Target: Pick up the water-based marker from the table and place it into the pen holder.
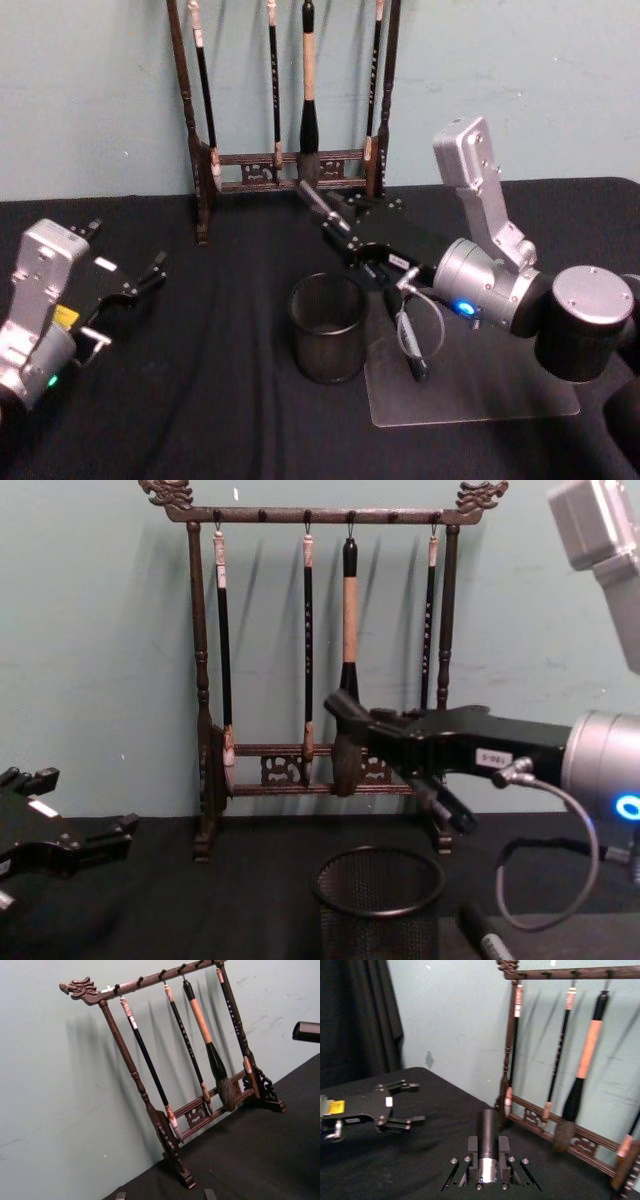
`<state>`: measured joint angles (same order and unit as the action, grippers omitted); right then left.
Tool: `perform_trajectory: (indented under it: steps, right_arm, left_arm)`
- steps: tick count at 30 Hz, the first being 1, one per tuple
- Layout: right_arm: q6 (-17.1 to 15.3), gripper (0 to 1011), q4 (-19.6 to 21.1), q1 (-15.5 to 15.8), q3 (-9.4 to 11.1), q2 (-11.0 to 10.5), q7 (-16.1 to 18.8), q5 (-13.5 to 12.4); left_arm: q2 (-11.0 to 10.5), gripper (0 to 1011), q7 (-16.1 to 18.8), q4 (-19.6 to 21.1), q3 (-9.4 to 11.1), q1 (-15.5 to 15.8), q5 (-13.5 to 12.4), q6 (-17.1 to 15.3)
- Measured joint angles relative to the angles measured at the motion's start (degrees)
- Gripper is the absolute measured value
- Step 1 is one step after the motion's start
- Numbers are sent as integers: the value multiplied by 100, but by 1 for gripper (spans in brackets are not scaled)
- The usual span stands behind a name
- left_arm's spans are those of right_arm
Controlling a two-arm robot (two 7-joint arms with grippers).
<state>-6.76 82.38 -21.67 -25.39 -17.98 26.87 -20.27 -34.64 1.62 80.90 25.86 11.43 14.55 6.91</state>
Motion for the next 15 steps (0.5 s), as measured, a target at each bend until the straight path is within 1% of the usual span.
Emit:
perform_trajectory:
  steps: [1, 5, 7, 9, 10, 11, 15]
  right_arm:
    - [95, 241, -85, -36, -82, 38, 81, -60]
    - [161, 241, -195, -85, -159, 81, 159, -125]
    - [198, 241, -355, -173, -259, 134, 256, -226]
    - [204, 241, -410, -206, -291, 148, 277, -252]
    - [214, 241, -526, -272, -362, 175, 300, -294]
    - [220, 241, -565, -291, -389, 183, 300, -301]
    - [244, 241, -642, -322, -446, 195, 271, -303]
  left_arm:
    - [0, 1009, 0, 0, 0, 0, 0, 0]
    - [0, 1009, 0, 0, 0, 0, 0, 0]
    - [0, 1009, 0, 0, 0, 0, 0, 0]
    - [0, 1009, 0, 0, 0, 0, 0, 0]
    - [0, 1009, 0, 0, 0, 0, 0, 0]
    - [0, 1009, 0, 0, 0, 0, 0, 0]
    - [0, 1009, 0, 0, 0, 0, 0, 0]
